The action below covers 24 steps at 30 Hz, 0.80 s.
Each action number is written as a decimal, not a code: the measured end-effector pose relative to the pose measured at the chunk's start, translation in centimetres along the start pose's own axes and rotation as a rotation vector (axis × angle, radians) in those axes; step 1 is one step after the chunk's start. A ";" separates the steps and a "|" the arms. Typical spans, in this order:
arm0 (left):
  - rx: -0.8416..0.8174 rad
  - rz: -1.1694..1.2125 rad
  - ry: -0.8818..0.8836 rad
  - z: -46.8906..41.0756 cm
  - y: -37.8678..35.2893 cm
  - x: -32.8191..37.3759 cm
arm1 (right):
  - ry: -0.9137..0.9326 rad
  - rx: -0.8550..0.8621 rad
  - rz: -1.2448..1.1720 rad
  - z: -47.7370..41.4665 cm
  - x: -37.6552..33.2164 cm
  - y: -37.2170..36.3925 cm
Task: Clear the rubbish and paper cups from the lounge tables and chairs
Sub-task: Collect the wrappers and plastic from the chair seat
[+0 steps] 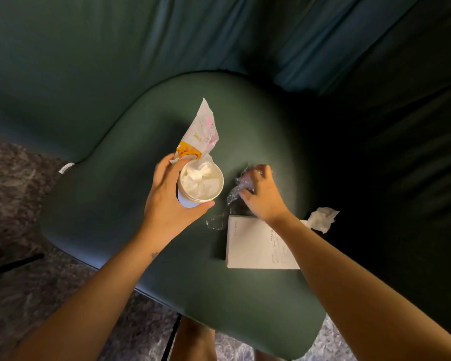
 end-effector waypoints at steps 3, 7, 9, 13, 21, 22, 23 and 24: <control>-0.002 -0.007 -0.009 0.2 -0.1 0.0 | -0.050 -0.005 0.310 0.8 0.8 -0.8; 0.000 0.001 0.004 0.1 -0.3 -0.2 | -0.065 0.002 0.383 1.4 0.9 -1.6; 0.001 0.001 0.007 0.1 -0.4 -0.3 | -0.048 0.048 0.367 1.3 0.5 -1.6; -0.002 -0.009 0.017 0.1 -0.4 -0.3 | -0.047 0.076 0.158 0.7 -0.2 0.2; 0.008 -0.058 0.016 0.1 -0.9 1.4 | 0.229 0.470 -0.074 4.6 -6.9 5.6; 0.011 -0.065 0.016 0.1 -0.9 1.9 | 0.292 0.447 -0.066 5.0 -7.5 5.6; 0.007 -0.069 0.015 0.0 -0.9 2.3 | 0.348 0.398 -0.080 5.4 -7.9 5.5; -0.004 -0.067 0.006 0.0 -0.9 2.6 | 0.389 0.334 -0.109 5.8 -8.3 5.3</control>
Point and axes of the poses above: each hand's wrist, its own z-axis away from the middle knuckle, its own y-axis out of the back of the hand, x = y × z, the point moved 1 cm from there along -z, towards the middle knuckle, and after that the axes turned 9 degrees about z, right-handed, at the moved point
